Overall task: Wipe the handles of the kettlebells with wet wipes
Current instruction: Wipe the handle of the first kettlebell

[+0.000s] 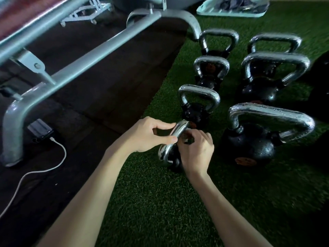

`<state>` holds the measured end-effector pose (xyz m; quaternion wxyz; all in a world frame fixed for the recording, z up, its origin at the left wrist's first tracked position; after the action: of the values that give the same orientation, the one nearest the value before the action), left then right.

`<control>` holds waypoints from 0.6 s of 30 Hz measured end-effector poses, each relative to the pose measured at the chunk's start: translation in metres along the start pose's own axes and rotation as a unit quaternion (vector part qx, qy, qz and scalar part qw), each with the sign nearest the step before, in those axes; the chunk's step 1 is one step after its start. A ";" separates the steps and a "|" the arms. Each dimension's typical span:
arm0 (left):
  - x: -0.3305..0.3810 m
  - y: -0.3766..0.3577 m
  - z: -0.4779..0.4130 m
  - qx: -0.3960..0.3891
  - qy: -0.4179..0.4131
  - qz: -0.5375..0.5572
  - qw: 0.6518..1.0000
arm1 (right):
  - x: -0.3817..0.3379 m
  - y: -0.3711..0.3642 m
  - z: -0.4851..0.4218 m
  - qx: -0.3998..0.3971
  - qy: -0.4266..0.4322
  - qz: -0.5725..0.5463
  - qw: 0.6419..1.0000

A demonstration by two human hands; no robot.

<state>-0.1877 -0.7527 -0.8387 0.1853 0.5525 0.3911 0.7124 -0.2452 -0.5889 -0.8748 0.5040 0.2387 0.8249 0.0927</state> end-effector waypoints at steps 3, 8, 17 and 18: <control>0.005 -0.001 -0.008 0.002 0.002 -0.035 0.999 | 0.012 0.003 0.005 0.013 -0.034 0.003 0.999; 0.008 0.009 -0.011 0.014 0.005 -0.015 1.000 | 0.008 0.000 -0.001 0.026 -0.052 -0.025 0.998; -0.003 0.017 -0.019 0.010 -0.001 0.030 1.000 | 0.008 -0.004 -0.007 0.039 -0.066 -0.044 0.996; -0.003 0.018 -0.019 0.005 -0.004 0.032 0.999 | 0.007 -0.006 -0.009 0.027 -0.086 -0.062 0.994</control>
<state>-0.2017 -0.7723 -0.8285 0.1606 0.5683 0.3762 0.7140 -0.2578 -0.5899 -0.8785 0.5714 0.2082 0.7936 0.0181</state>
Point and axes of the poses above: each hand's wrist, its own z-axis away from the middle knuckle, its own y-axis out of the back of the hand, x = y × z, the point moved 9 cm from there along -z, towards the middle knuckle, and after that the axes turned 14 degrees about x, right-handed, at the moved point
